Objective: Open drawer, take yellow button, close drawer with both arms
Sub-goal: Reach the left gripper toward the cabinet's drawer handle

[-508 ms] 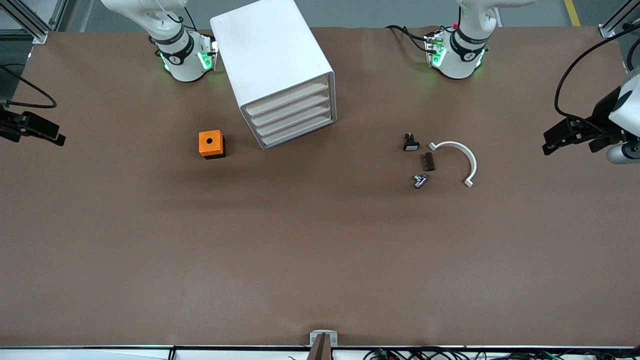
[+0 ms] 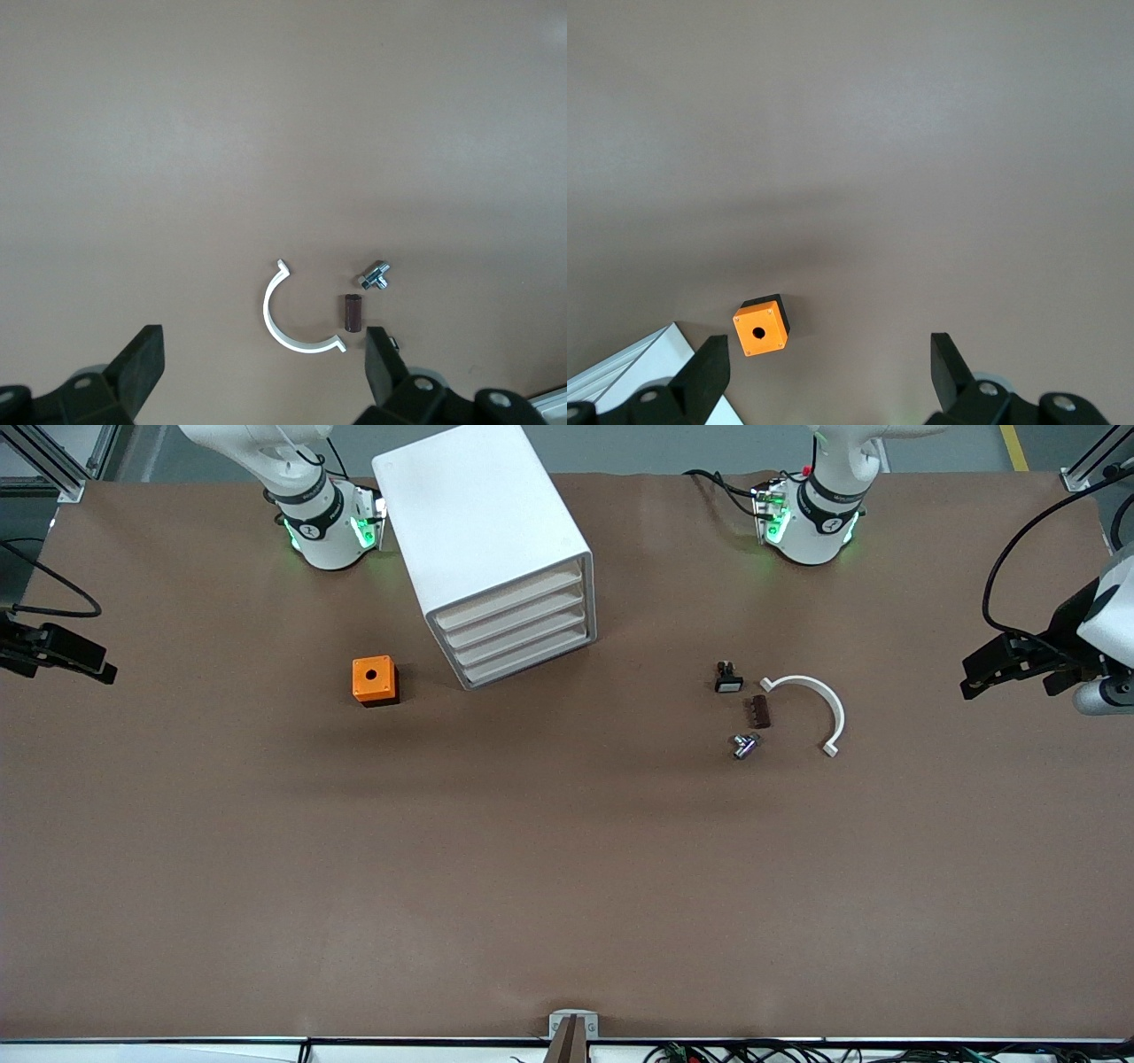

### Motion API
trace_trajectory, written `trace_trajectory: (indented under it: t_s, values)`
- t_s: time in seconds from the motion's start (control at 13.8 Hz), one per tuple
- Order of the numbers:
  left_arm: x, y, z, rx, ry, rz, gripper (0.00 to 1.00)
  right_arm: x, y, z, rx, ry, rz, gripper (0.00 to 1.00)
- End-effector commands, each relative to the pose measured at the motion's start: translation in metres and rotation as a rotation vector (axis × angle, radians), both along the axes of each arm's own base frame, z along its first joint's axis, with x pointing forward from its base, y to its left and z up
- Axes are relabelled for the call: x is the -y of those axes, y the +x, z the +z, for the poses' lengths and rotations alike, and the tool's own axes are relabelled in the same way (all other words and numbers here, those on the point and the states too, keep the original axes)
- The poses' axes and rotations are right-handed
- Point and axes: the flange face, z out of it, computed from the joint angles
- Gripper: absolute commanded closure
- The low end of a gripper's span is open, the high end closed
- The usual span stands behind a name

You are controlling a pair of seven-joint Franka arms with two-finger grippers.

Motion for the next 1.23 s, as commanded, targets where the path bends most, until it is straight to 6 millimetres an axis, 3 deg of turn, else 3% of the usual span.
trace_trajectory:
  t_s: [0.0, 0.36, 0.65, 1.02, 1.16]
  values:
    - [0.018, -0.006, -0.005, -0.046, 0.008, -0.051, 0.0, -0.004, 0.003, 0.003, 0.006, -0.021, 0.018, 0.0]
    - [0.069, -0.007, -0.06, -0.249, -0.073, -0.18, 0.0, -0.006, 0.003, 0.003, 0.005, -0.021, 0.02, 0.0]
    - [0.118, -0.007, -0.123, -0.418, -0.345, -0.243, 0.0, -0.005, 0.003, 0.003, 0.007, -0.021, 0.018, 0.0]
    - [0.193, -0.031, -0.187, -0.514, -0.586, -0.289, 0.0, -0.003, 0.002, 0.003, 0.003, -0.022, 0.016, 0.0]
    - [0.215, -0.044, -0.224, -0.507, -0.729, -0.289, 0.0, -0.004, 0.003, 0.003, 0.006, -0.023, 0.016, 0.0]
